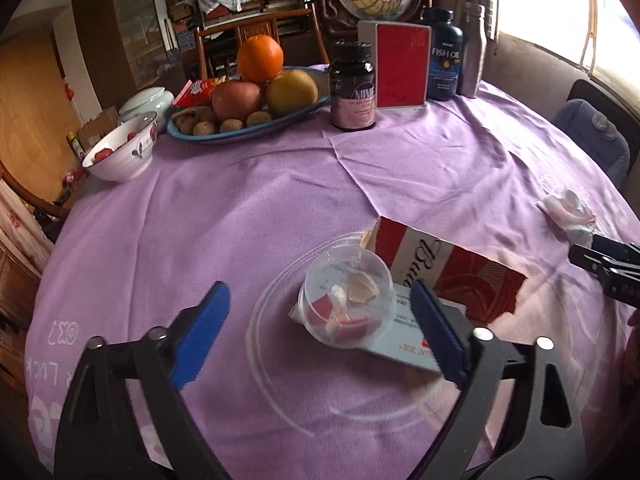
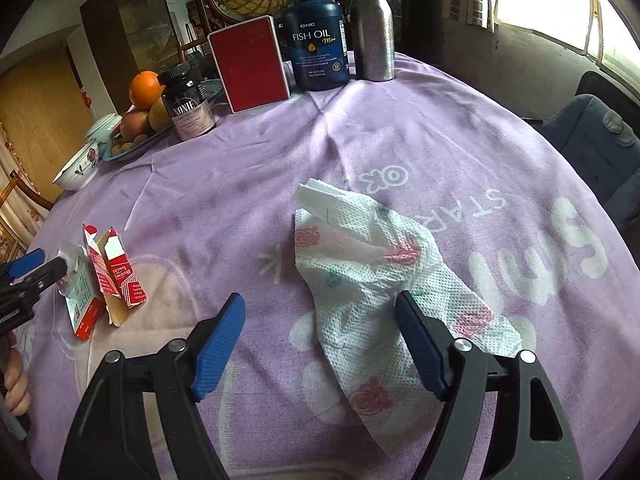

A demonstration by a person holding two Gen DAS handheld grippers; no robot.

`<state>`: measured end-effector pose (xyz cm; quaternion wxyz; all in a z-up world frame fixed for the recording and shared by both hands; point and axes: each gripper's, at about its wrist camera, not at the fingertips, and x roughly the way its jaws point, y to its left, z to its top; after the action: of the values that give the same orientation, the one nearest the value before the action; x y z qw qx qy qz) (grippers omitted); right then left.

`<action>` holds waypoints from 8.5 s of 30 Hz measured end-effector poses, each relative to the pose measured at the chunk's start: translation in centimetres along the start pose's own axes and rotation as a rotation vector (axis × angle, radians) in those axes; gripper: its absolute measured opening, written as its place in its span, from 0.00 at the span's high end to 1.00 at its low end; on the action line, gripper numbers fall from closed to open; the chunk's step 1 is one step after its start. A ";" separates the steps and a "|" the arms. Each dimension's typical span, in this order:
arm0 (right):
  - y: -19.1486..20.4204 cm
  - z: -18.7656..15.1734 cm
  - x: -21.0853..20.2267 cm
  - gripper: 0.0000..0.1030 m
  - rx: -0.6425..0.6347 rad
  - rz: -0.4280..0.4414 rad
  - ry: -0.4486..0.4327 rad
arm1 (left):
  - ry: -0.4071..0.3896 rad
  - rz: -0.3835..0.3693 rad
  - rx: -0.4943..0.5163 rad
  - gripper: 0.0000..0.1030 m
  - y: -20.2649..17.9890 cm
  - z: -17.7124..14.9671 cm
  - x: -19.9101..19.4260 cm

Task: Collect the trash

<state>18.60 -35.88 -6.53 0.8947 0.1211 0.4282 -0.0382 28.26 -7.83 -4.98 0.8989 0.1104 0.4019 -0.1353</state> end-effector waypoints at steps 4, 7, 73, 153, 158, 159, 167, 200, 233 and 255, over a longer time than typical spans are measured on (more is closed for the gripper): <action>0.1 0.0 0.1 0.23 -0.001 0.003 0.001 | 0.032 -0.008 -0.017 0.51 0.9 -0.4 1.1; 0.1 0.0 0.1 0.23 -0.002 0.000 0.002 | 0.030 -0.058 -0.070 0.50 2.0 -0.9 -0.5; -0.4 0.1 -3.7 0.92 0.018 0.000 -0.158 | 0.013 -0.236 -0.009 0.48 1.4 -7.1 -6.4; -33.7 -44.3 -31.4 0.33 0.775 -0.459 -0.392 | 0.087 -0.834 0.856 0.48 -54.0 -23.7 -17.4; -34.3 -45.4 -32.4 0.33 0.814 -0.453 -0.420 | 0.084 -0.865 0.904 0.47 -56.4 -25.2 -18.6; -34.2 -45.5 -32.6 0.33 0.816 -0.453 -0.422 | 0.078 -0.869 0.906 0.47 -56.8 -25.2 -18.8; -33.8 -45.7 -33.0 0.33 0.825 -0.438 -0.435 | 0.014 -0.852 0.886 0.10 -56.6 -24.0 -20.4; -20.0 -34.2 -33.3 0.11 0.460 -0.331 -0.445 | -0.242 -0.459 0.533 0.07 -34.9 -12.4 -20.0; -7.5 -22.3 -24.4 0.06 0.232 -0.110 -0.270 | 0.180 -0.076 -0.061 0.06 -1.3 -0.6 3.2; 11.7 -6.5 -12.0 0.06 -0.280 0.140 -0.148 | 0.130 -0.063 -0.007 0.05 5.7 -7.5 -1.1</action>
<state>8.13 -23.39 0.99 0.9325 0.0216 0.3527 0.0754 24.27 -0.04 -8.51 0.8666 0.1031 0.4630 -0.1548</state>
